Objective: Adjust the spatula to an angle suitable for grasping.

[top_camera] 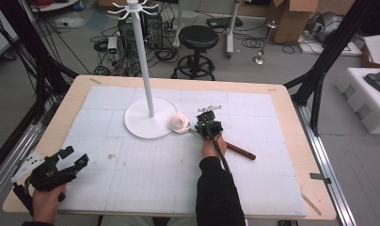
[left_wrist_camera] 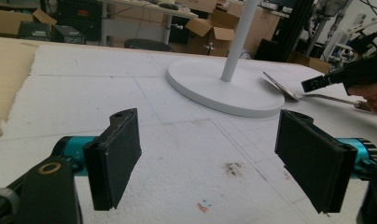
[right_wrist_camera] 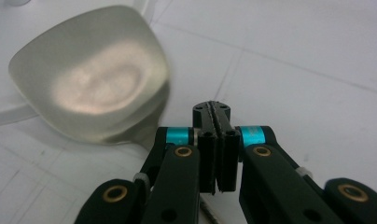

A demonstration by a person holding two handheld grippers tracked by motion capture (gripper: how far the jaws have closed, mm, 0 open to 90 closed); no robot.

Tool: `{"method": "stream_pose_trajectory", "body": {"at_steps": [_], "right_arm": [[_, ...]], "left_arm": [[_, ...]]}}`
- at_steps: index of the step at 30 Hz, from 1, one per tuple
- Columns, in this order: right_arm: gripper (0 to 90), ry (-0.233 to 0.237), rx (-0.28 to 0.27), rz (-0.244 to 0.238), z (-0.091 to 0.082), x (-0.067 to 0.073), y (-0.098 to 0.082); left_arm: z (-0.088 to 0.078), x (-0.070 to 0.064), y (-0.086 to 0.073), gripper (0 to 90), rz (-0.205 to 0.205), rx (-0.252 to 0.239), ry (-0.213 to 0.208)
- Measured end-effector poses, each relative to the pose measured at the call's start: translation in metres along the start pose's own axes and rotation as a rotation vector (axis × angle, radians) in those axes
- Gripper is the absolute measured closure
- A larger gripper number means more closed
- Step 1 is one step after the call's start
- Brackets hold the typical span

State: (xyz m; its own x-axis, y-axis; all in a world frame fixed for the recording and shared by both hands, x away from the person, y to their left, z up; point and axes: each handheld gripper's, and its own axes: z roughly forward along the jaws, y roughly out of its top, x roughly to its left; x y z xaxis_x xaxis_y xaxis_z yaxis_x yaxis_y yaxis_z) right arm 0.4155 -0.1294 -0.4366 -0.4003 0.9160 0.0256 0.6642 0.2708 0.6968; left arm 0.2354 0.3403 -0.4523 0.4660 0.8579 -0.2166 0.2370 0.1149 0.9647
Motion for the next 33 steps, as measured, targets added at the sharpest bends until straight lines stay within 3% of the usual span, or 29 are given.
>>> {"method": "stream_pose_trajectory", "body": {"at_steps": [4,19,21,25,28,29,33], "right_arm": [[89.3,0.038,0.009,0.023,0.003,0.000,-0.002],[89.3,0.118,0.051,-0.033,-0.002,0.014,-0.004],[89.3,0.140,0.066,-0.068,-0.007,0.020,-0.007],[89.3,0.184,0.080,-0.096,-0.016,0.030,-0.016],[89.3,0.191,0.092,-0.118,-0.021,0.035,-0.020],[89.3,0.203,0.098,-0.152,-0.026,0.041,-0.023],[89.3,0.233,0.083,-0.172,-0.036,0.051,-0.037]], "left_arm": [[0.000,0.000,0.000,22.6,-0.005,0.001,0.000],[0.000,0.000,0.000,22.8,-0.005,0.002,-0.002],[0.000,0.001,0.000,22.8,-0.005,0.004,-0.002],[0.000,0.001,0.000,22.8,-0.006,0.005,-0.002],[0.000,0.001,0.000,22.8,-0.007,0.005,-0.002],[0.000,0.001,0.000,22.8,-0.006,0.004,-0.002],[0.000,0.001,0.000,22.8,-0.007,0.007,-0.001]]}}
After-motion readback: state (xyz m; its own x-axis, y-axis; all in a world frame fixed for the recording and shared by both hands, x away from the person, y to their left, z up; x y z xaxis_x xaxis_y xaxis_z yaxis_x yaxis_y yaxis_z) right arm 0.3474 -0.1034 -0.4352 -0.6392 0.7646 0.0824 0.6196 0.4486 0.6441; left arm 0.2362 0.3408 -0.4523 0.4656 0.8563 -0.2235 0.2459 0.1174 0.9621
